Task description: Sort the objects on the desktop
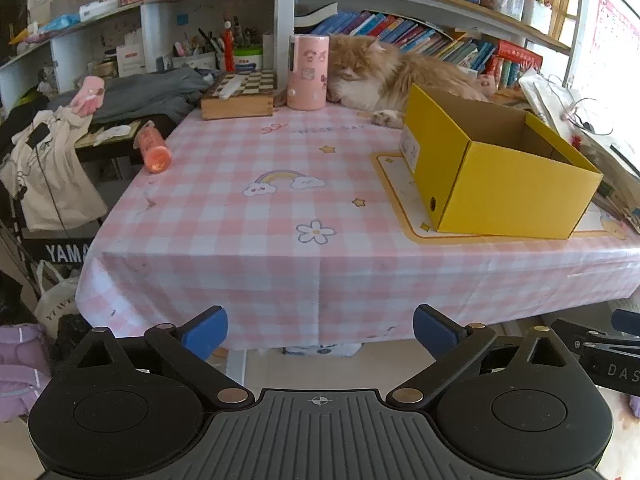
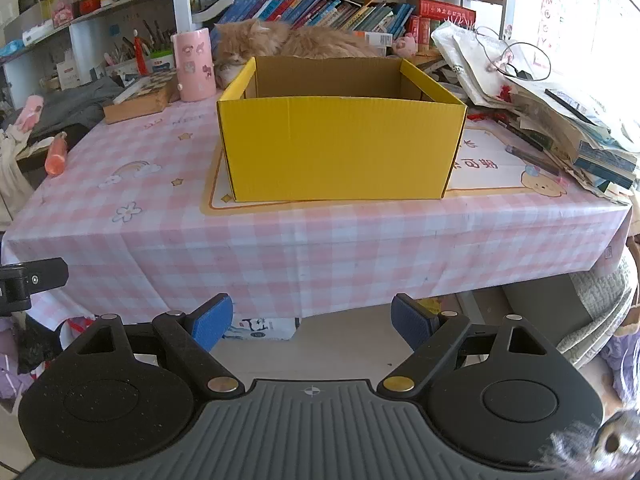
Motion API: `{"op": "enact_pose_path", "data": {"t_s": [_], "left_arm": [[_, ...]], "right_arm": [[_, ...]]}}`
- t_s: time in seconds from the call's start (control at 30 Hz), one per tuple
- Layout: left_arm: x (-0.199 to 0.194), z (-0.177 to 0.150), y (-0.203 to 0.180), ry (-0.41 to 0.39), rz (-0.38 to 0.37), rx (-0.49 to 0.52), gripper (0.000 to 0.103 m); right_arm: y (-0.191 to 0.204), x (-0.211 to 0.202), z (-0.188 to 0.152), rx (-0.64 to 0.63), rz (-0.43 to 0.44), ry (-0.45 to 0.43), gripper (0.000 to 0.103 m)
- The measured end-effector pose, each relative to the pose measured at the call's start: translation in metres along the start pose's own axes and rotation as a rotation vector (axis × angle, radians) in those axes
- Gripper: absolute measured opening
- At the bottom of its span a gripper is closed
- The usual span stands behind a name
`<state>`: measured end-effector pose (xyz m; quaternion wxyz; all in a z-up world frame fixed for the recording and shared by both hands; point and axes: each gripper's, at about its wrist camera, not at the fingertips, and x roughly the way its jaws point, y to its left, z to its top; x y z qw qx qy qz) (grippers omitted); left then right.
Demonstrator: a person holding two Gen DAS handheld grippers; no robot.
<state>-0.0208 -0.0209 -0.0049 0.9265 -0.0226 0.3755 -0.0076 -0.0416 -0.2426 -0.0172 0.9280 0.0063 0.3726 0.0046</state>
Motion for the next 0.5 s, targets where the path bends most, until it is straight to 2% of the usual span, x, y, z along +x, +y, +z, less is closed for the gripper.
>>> {"op": "enact_pose_path", "data": {"t_s": [0.5], "left_arm": [[0.017, 0.006, -0.011, 0.031, -0.039, -0.003, 0.103]], "right_arm": [[-0.013, 0.012, 0.004, 0.008, -0.019, 0.031, 0.085]]}}
